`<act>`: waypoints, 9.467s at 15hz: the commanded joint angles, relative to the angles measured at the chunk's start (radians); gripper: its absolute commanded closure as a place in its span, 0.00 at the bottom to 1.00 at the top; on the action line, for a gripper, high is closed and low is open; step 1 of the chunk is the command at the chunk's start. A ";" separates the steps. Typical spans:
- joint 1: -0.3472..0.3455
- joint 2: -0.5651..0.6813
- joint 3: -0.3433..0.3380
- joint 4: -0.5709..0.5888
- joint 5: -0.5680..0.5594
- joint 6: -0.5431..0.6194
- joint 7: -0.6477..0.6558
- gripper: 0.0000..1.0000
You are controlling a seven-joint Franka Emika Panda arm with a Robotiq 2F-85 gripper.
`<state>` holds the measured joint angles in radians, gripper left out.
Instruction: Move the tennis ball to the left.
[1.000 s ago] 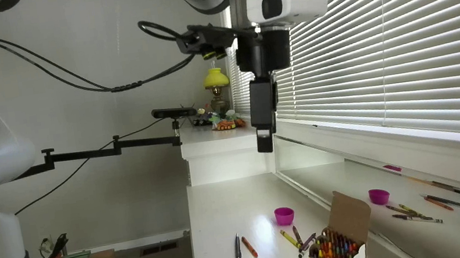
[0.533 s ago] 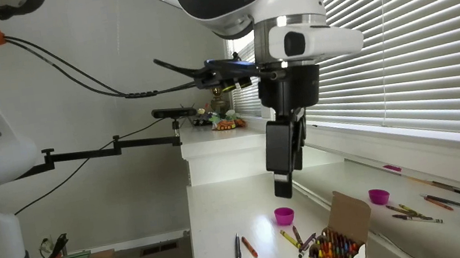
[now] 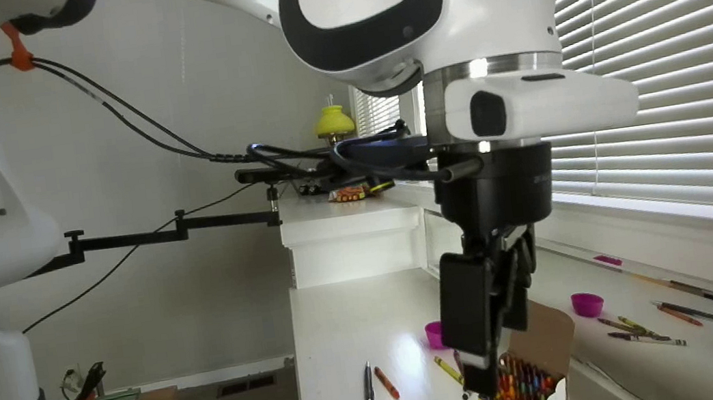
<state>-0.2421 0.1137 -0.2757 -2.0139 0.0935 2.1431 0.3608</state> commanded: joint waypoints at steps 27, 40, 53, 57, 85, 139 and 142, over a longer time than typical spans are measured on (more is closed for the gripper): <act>-0.043 0.453 0.006 0.263 0.081 0.261 0.077 0.00; -0.073 0.525 0.041 0.332 0.121 0.244 0.053 0.00; -0.077 0.597 0.040 0.390 0.114 0.242 0.062 0.30; -0.074 0.584 0.041 0.387 0.114 0.231 0.062 0.54; 0.095 0.092 0.124 0.217 -0.023 -0.075 -0.250 0.58; 0.455 0.142 0.005 -0.050 -0.392 0.292 0.113 0.00; 0.488 0.053 -0.007 -0.024 -0.445 0.060 0.149 0.00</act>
<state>0.2010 0.2804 -0.2594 -2.0144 -0.2817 2.3848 0.4472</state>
